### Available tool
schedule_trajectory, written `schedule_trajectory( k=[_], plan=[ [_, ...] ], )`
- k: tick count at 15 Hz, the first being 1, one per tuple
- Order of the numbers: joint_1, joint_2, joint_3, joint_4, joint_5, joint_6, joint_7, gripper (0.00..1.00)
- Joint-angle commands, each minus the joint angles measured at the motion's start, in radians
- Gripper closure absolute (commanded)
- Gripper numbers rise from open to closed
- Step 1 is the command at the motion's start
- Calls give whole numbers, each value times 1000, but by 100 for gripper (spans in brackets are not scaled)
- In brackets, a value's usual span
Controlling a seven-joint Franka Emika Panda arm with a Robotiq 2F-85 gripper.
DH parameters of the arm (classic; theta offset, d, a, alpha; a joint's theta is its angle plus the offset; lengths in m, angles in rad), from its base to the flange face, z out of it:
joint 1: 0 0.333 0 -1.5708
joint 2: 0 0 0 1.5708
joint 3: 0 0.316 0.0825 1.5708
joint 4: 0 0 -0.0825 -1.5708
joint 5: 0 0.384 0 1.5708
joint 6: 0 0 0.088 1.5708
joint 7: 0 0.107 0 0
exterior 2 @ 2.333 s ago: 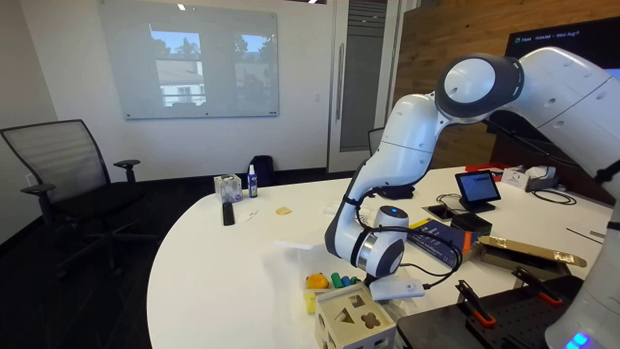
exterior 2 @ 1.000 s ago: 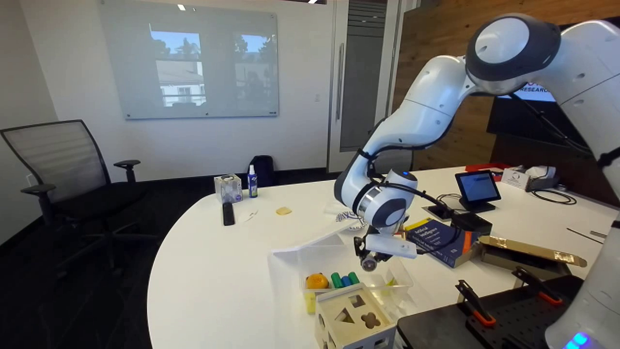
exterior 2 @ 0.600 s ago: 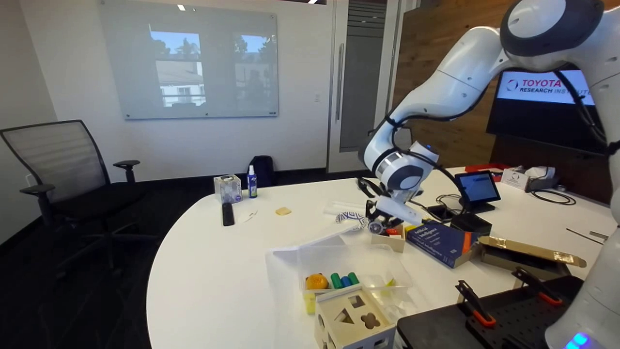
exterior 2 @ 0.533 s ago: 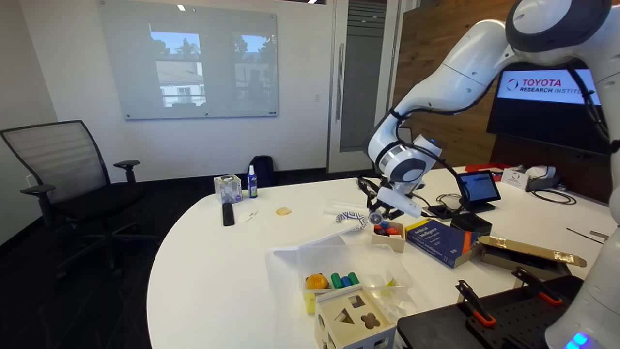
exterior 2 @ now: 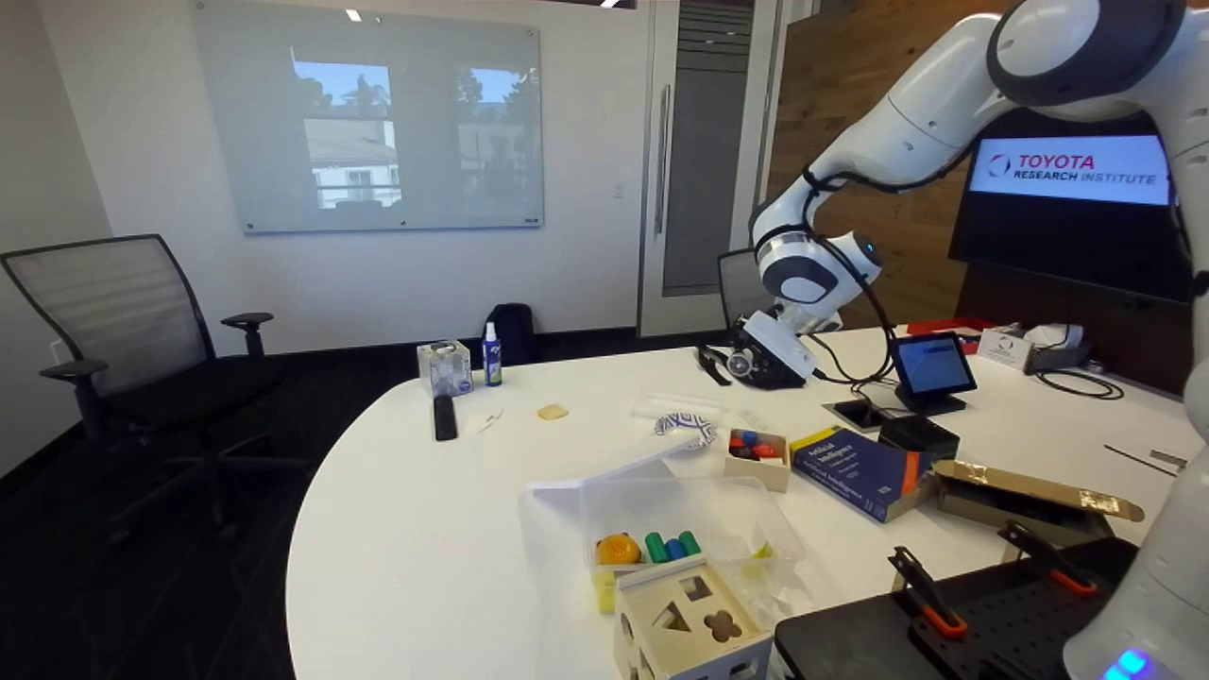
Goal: Open the clear container then remove the wooden box from the container.
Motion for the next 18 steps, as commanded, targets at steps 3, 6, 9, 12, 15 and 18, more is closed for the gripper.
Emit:
schedule_trajectory(
  k=[3, 6, 9, 12, 15, 18],
  plan=[
    [63, 175, -163, 73, 257, -111, -232, 91],
    [96, 280, -219, 105, 364, -167, -321, 91],
    [121, 370, -247, 157, 433, -192, -355, 91],
    [138, 444, -261, 226, 473, -201, -345, 91],
    [147, 485, -271, 281, 500, -207, -341, 91],
    [149, 503, -276, 308, 513, -199, -334, 39]
  ],
)
